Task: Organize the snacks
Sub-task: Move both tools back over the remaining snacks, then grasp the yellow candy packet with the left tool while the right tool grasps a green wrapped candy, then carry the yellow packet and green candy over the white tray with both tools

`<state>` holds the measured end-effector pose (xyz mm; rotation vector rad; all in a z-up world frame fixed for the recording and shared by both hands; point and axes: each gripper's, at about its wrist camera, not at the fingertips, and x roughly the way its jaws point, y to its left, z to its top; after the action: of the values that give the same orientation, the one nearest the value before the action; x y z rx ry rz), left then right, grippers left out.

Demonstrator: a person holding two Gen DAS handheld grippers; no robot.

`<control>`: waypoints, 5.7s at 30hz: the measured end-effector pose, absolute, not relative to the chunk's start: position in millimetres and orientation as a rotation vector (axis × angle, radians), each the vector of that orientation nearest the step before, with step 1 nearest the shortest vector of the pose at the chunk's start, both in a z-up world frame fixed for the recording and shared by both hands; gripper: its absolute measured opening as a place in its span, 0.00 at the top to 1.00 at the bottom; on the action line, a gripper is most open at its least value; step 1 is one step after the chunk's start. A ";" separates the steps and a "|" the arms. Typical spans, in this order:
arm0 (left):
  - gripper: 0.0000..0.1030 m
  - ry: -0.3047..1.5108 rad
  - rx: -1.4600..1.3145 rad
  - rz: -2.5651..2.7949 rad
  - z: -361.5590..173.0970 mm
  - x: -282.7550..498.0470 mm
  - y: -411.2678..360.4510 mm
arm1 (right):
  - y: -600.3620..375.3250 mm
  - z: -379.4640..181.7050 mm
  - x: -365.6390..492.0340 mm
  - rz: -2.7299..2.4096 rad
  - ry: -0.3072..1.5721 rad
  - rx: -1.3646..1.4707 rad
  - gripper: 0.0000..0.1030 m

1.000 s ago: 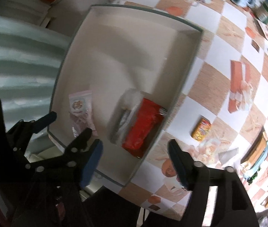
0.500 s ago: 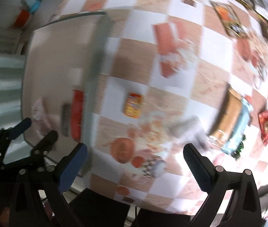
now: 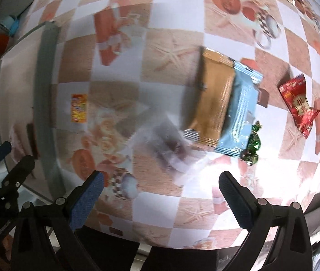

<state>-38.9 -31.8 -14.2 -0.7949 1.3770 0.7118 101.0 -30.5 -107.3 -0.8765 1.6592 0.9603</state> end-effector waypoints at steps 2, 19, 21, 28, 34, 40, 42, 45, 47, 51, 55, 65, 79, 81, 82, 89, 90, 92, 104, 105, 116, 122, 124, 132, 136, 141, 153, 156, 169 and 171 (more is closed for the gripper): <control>0.24 1.382 -0.783 0.697 -13.2 -27.7 -35.0 | -32.9 -112.5 105.5 0.943 1.654 -0.886 0.01; 0.23 1.437 -0.723 0.654 -36.0 45.6 -38.4 | -76.9 -160.4 186.5 0.707 1.732 -0.805 0.01; 0.23 1.444 -0.727 0.662 -42.0 52.2 -36.6 | -88.3 -164.8 197.0 0.686 1.746 -0.793 0.01; 0.23 1.478 -0.764 0.695 -71.9 71.0 -18.5 | -128.7 -169.3 239.7 0.638 1.785 -0.752 0.01; 0.23 1.505 -0.777 0.723 -91.4 75.1 -8.9 | -153.9 -159.6 266.2 0.626 1.781 -0.687 0.01; 0.21 1.499 -0.806 0.747 -106.1 73.0 2.0 | -149.4 -138.2 285.1 0.670 1.697 -0.699 0.01; 0.21 1.504 -0.796 0.758 -106.5 73.0 5.0 | -144.8 -134.4 293.7 0.674 1.670 -0.711 0.01; 0.21 1.487 -0.789 0.779 -102.5 70.3 5.6 | -139.7 -127.3 308.8 0.658 1.639 -0.697 0.01; 0.21 1.483 -0.794 0.788 -103.0 68.8 8.4 | -141.2 -122.3 317.8 0.643 1.625 -0.667 0.01; 0.20 1.482 -0.837 0.795 -107.6 55.5 16.0 | -134.5 -115.2 333.8 0.624 1.640 -0.616 0.01; 0.20 1.473 -0.883 0.765 -109.2 47.1 20.2 | -116.2 -120.2 335.0 0.631 1.650 -0.613 0.01; 0.18 1.487 -0.772 0.598 -105.4 69.1 -1.5 | -126.7 -131.1 334.5 0.632 1.687 -0.599 0.01; 0.18 1.385 -0.827 0.688 -59.4 -21.1 26.5 | -187.8 -122.2 311.2 0.637 1.680 -0.522 0.01; 0.18 1.400 -0.822 0.687 -62.2 -32.9 27.1 | -192.1 -119.1 302.8 0.643 1.682 -0.535 0.01; 0.18 1.407 -0.819 0.685 -64.6 -38.8 20.4 | -195.0 -118.3 299.1 0.646 1.684 -0.538 0.01; 0.18 1.474 -0.686 0.660 -80.7 -20.3 -2.0 | -193.8 -110.5 277.8 0.681 1.670 -0.570 0.01; 0.18 1.486 -0.653 0.652 -82.2 -18.1 -3.7 | -191.8 -109.2 274.3 0.692 1.662 -0.584 0.01; 0.18 1.499 -0.608 0.638 -80.5 -9.9 -17.8 | -187.4 -105.0 268.2 0.705 1.652 -0.607 0.01; 0.15 1.508 -0.596 0.612 -105.2 28.8 2.0 | -171.8 -114.0 236.4 0.720 1.633 -0.732 0.16; 0.15 1.506 -0.602 0.611 -104.8 28.6 4.0 | -168.8 -113.3 232.3 0.723 1.629 -0.744 0.16; 0.47 1.492 -0.599 0.559 -101.5 45.3 -20.2 | -154.3 -105.6 210.2 0.709 1.577 -0.807 0.78; 0.77 1.498 -0.591 0.519 -94.3 51.6 -31.7 | -145.8 -95.4 211.7 0.705 1.602 -0.800 0.79; 0.77 1.496 -0.615 0.522 -94.3 49.6 -34.6 | -149.0 -94.4 210.1 0.700 1.614 -0.784 0.79; 0.77 1.471 -0.680 0.537 -80.8 16.3 -42.3 | -163.4 -75.6 205.0 0.700 1.637 -0.731 0.79; 0.77 1.465 -0.686 0.531 -74.6 10.8 -50.3 | -165.2 -62.8 200.0 0.714 1.635 -0.730 0.79; 0.77 1.449 -0.695 0.528 -62.5 5.6 -50.8 | -160.8 -48.1 191.0 0.723 1.630 -0.723 0.79; 0.77 1.398 -0.738 0.574 -46.2 -16.8 -32.1 | -139.8 -3.7 170.8 0.736 1.609 -0.711 0.79; 0.77 1.391 -0.743 0.584 -40.8 -22.2 -30.9 | -136.7 6.3 168.5 0.739 1.606 -0.701 0.79; 0.77 1.328 -0.784 0.637 -26.9 -49.0 -23.6 | -132.7 4.7 172.0 0.788 1.579 -0.703 0.79; 0.77 1.319 -0.793 0.652 -25.5 -54.5 -20.8 | -130.3 1.8 170.5 0.798 1.574 -0.711 0.79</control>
<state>-54.5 -20.8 -25.5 -0.7928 1.3190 0.6522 170.5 -130.3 1.8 -0.7109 1.5739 0.7984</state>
